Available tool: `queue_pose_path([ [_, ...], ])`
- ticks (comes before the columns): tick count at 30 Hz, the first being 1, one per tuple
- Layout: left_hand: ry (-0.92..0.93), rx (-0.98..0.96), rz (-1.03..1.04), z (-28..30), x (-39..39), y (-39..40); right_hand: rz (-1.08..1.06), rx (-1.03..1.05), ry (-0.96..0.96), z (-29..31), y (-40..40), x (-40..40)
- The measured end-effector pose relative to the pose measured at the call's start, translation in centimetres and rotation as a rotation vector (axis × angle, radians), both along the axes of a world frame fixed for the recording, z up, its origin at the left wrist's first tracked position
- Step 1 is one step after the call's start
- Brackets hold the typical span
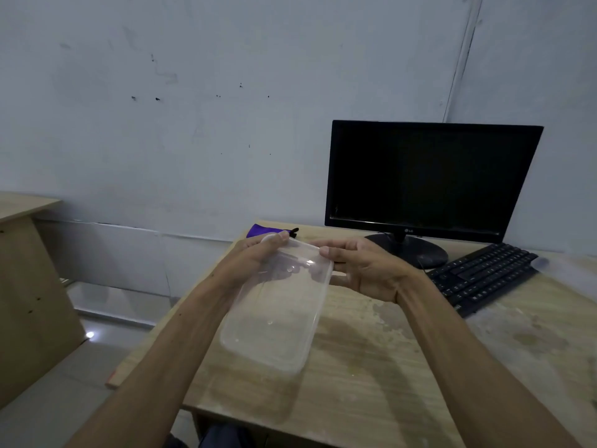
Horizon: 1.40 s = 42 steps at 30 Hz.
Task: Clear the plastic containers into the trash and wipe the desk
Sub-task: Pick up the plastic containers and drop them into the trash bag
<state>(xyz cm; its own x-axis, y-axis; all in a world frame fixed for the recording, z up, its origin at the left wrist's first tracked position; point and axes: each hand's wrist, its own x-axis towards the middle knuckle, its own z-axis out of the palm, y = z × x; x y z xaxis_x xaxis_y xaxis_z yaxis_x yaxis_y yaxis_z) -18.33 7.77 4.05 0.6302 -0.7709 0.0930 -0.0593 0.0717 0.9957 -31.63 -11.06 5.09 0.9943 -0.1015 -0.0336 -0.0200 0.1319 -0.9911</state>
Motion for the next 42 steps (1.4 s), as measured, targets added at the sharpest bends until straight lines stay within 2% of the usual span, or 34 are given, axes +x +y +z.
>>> queue_pose_path([
  [3, 0.102, -0.054, 0.069, -0.5, 0.6, -0.3, -0.067, 0.159, -0.103, -1.1, 0.7, -0.1],
  [12, 0.278, -0.21, 0.26, -2.5, 0.6, -0.9, -0.238, 0.051, -0.081, -1.8, 2.4, 0.1],
  [21, 0.365, -0.315, 0.398, -2.3, 1.4, -1.0, -0.071, 0.043, 0.088, -2.9, 2.5, -1.1],
  [26, 0.428, -0.337, 0.539, -2.2, 2.5, -1.4, -0.02, 0.071, 0.105, -3.3, 2.2, -1.5],
  [30, 0.487, -0.387, 0.648, -2.2, 2.4, -1.9, -0.183, 0.109, 0.01, -3.4, 2.9, -0.8],
  [34, 0.478, -0.452, 0.791, -2.1, 2.3, -2.5, -0.429, 0.247, -0.085, -4.4, 4.8, 0.4],
  [38, 0.58, -0.578, 0.935, -2.1, 1.5, -3.4, -0.554, 0.42, -0.161, -5.7, 7.2, 1.5],
  [42, 0.548, -0.606, 0.819, -2.0, 0.3, -3.4, -0.681, 0.406, -0.206, -4.5, 6.4, 2.4],
])
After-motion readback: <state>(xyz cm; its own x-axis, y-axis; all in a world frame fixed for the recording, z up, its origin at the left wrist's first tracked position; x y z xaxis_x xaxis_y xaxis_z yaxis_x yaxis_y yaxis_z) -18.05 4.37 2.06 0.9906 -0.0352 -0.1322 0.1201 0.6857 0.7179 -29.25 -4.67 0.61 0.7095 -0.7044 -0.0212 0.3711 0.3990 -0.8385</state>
